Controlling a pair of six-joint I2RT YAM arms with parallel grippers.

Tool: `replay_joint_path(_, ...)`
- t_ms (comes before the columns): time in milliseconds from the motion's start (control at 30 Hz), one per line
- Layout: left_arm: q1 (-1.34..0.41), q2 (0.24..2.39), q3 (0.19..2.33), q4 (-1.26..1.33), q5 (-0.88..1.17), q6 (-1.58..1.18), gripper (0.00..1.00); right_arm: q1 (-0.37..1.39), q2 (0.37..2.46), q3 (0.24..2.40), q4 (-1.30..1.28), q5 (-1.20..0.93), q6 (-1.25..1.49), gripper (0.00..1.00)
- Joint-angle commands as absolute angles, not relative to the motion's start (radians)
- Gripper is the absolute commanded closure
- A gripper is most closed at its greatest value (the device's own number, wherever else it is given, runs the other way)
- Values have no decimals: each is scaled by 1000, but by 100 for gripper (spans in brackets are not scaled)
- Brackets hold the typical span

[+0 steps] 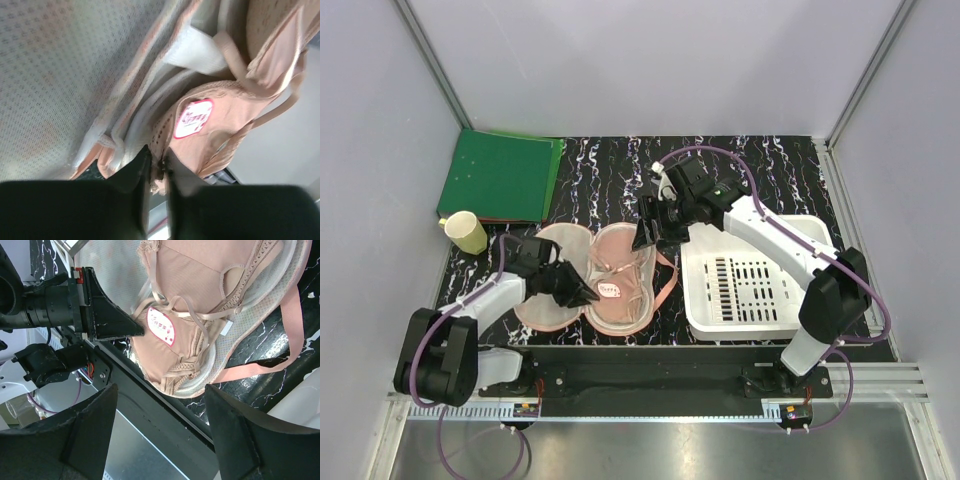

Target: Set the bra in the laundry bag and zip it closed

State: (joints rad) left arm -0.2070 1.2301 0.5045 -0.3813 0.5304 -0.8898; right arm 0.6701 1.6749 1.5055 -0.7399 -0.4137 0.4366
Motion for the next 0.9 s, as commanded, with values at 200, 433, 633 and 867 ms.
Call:
replay_joint_path(200,-186,993,652,-748,298,-746,20,664,1588,1512,-745,-430,420,22)
replay_joint_path(433,0,875,661,-937,33,-805,20,664,1577,1531,-762,-439,422,22)
replay_joint_path(633,116,978,747,-962,-285,-825,20,664,1563,1522,-776,-452,423,22)
replay_joint_path(867,337,1062,634,-812,-135,-888,28,663,1525,1496,-787,-449,414,22)
